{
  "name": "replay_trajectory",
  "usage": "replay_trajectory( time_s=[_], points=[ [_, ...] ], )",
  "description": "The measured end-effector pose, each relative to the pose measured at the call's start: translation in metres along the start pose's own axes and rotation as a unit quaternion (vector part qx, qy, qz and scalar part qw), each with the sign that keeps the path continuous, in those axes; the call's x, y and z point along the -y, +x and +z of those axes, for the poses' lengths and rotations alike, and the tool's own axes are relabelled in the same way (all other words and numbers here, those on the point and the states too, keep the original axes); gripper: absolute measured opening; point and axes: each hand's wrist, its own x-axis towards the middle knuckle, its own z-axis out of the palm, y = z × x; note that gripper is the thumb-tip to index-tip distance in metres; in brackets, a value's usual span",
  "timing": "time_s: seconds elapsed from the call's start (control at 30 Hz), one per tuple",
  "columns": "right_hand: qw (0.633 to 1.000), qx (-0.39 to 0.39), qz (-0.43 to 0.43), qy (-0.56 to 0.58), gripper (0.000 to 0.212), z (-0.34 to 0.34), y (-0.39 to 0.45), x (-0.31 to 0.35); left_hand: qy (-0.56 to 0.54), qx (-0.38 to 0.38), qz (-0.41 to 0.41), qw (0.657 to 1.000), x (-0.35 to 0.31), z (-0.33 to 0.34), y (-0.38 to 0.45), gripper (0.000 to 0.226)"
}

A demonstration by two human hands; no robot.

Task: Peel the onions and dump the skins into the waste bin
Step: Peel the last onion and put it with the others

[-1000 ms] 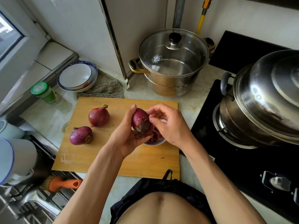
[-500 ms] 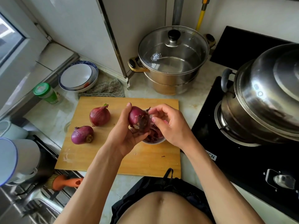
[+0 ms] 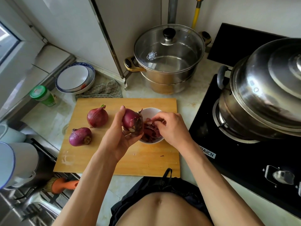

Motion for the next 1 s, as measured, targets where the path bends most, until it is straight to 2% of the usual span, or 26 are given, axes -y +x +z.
replay_trajectory(
  time_s=[0.17,0.3,0.4,0.57,0.63,0.73,0.9,1.0],
  points=[
    [0.999,-0.037,-0.012,0.007,0.012,-0.001,0.0,-0.005,0.001,0.002,0.002,1.0,0.001,-0.003,-0.004,0.045],
    [0.999,-0.042,0.006,0.018,0.005,-0.006,-0.007,-0.012,-0.002,0.017,-0.008,1.0,0.005,-0.008,-0.007,0.056],
    [0.999,-0.041,0.015,0.002,0.005,-0.01,-0.018,-0.02,-0.011,0.034,-0.007,0.999,0.007,-0.011,-0.01,0.068],
    [0.999,0.008,0.026,-0.027,0.011,-0.007,-0.052,-0.033,-0.01,0.055,-0.011,0.998,0.021,-0.021,-0.017,0.081],
    [0.999,-0.006,0.013,-0.03,0.015,-0.003,-0.065,-0.036,0.0,0.053,-0.013,0.999,0.026,-0.025,-0.02,0.084],
    [0.998,-0.018,-0.012,-0.061,0.01,0.005,-0.081,-0.042,0.009,0.049,-0.023,0.998,0.033,-0.032,-0.025,0.086],
    [0.988,0.056,0.005,-0.141,0.025,0.028,-0.104,-0.05,0.035,0.045,-0.041,0.997,0.039,-0.051,-0.031,0.087],
    [0.979,0.072,-0.015,-0.191,0.028,0.035,-0.118,-0.051,0.034,0.047,-0.057,0.997,0.045,-0.06,-0.04,0.082]
  ],
)
